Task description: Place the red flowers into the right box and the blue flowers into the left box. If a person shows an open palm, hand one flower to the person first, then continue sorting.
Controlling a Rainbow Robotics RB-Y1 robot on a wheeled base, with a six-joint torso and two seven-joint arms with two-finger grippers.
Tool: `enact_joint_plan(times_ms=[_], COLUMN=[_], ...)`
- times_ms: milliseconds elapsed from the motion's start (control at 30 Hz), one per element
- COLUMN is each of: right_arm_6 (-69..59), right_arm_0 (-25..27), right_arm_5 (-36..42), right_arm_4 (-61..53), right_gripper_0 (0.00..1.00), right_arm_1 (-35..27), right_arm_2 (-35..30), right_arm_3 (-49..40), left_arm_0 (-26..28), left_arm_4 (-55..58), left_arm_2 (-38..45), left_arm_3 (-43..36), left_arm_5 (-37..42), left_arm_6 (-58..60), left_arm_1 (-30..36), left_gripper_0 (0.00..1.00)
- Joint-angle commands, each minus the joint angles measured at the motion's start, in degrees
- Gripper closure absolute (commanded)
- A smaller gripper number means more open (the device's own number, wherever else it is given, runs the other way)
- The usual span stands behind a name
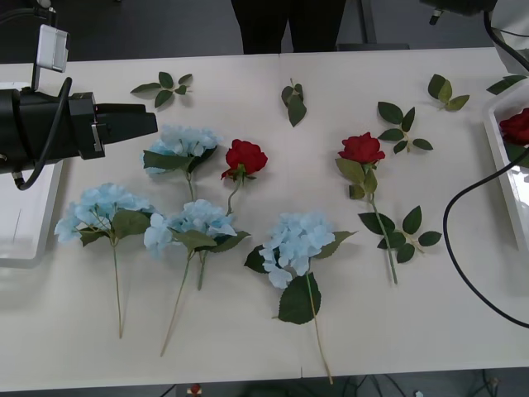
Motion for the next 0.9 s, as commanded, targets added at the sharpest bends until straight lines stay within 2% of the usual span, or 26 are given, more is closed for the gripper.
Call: enact_joint_plan(times_ms=[33,67,100,200,300,400,667,900], right_arm_6=[0.6,0.6,0.6,0.6,0.6,0.6,0.6,0.6], right_arm_0=[-3.6,-3.6,-3.6,-3.6,-3.6,-3.5,-3.4,-3.4], right_arm_5=[-0.3,-0.1,-0.1,0.3,0.8,1.2,3.9,16.3], right_arm_4=[0.3,0.3,0.3,0.1,0.1,0.0,1.4,11.6], right_gripper_0=[0.62,0.45,0.36,0.18,0.06,0.02,0.02,0.02], right_arm_1=[0.7,0.7,0.7,0.7,0.7,0.7,-0.3,-4.6], right_arm_2=[-1.3,-1.3,-1.3,-1.4,-1.4,-1.5,-1.5,-0.8], right_arm_3=[-0.7,-0.7,-0.7,-0.7,-0.7,-0.7,-0.4,2.0], left_arm_0=[0.2,0.2,0.2,0.2,0.2,0.2,0.2,0.2], left_arm_4=[-0.2,-0.2,-0.2,-0.2,-0.2,-0.2,-0.2,-0.2], left_arm_2=[0.4,0.4,0.4,0.4,0.4,0.4,0.4,0.4], left_arm_3=[-0.7,-0.7,-0.7,-0.7,-0.7,-0.7,-0.7,-0.7], left_arm_5=[0.0,0.0,0.0,0.0,0.0,0.0,0.0,0.0], left_arm_6=[-3.1,-3.1,-3.1,-3.1,-3.1,-3.1,-3.1,-3.1], left_arm_1=[2.3,2.3,2.3,2.3,2.3,2.3,2.3,2.3], left_gripper_0=[0.0,0.0,0.0,0.0,0.0,0.0,0.0,0.0])
